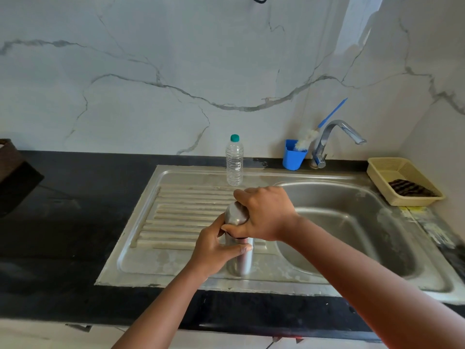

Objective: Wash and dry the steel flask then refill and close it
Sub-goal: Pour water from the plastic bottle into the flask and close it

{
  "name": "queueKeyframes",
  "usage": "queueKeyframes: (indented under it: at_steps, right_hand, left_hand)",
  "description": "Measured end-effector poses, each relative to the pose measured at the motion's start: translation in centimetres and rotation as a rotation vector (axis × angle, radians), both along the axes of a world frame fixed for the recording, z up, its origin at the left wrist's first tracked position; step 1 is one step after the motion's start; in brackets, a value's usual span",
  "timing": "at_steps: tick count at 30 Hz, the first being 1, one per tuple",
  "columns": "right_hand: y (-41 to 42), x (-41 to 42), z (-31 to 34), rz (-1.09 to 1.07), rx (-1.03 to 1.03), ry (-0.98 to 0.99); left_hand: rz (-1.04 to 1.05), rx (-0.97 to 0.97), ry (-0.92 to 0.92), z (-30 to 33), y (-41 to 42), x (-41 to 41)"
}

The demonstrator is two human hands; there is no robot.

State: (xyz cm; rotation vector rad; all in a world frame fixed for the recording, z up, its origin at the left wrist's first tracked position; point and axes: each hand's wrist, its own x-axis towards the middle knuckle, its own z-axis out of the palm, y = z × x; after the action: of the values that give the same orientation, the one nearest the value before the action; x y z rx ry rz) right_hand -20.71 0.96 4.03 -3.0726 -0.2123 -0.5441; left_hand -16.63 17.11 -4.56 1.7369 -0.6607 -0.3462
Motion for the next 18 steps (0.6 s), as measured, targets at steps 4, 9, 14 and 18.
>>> queueKeyframes:
  at_steps: [4, 9, 14, 18]
  right_hand:
    - [0.4, -0.3, -0.3, -0.107, 0.063, 0.002]
    - [1.4, -1.5, -1.0, -0.222, 0.185, 0.049]
    - [-0.3, -3.0, -2.4, -0.162, 0.684, 0.328]
    - [-1.5, -4.0, -5.0, -0.142, 0.93, 0.469]
  left_hand:
    - [0.025, 0.01, -0.011, -0.1, -0.1, 0.0]
    - [-0.014, 0.027, 0.02, -0.2, 0.0, 0.1]
    - [-0.044, 0.069, 0.066, -0.5, -0.1, -0.4]
    - [0.142, 0.09, -0.044, -2.0, 0.0, -2.0]
